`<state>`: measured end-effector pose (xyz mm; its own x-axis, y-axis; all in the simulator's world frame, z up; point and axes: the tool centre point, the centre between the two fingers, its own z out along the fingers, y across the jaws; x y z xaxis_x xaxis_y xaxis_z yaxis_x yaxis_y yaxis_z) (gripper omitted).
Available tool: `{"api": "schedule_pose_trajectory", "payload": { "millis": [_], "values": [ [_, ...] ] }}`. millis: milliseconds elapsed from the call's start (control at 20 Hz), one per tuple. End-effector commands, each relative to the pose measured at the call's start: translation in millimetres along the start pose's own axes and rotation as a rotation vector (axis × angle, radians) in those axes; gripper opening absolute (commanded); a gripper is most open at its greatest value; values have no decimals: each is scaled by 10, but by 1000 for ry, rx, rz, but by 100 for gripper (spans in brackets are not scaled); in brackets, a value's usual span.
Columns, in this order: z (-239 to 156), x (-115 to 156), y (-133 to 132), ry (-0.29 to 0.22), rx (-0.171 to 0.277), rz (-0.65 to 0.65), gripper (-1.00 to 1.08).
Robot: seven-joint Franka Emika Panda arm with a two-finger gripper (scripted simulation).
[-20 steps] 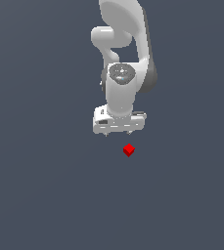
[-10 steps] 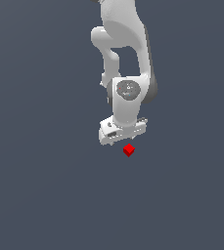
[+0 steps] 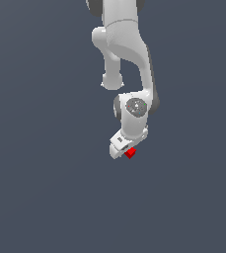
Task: Pick up the red cube and move it to a goal position.
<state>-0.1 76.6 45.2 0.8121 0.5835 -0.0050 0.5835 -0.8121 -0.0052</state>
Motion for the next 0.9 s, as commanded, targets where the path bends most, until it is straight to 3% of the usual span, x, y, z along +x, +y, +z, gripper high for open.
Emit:
{"api": "schedule_pose_trajectory", "payload": {
  "millis": [0,300,650,700,850],
  "values": [
    [108,32,-41,3,-2,-56,100],
    [255,68,-99,5,-5,-129,100],
    [252,66,-96,5,-6,-128,100],
    [252,66,-96,5,-6,-128,-100],
    [252,66,-96,5,-6,-128,-100]
  ]
}}
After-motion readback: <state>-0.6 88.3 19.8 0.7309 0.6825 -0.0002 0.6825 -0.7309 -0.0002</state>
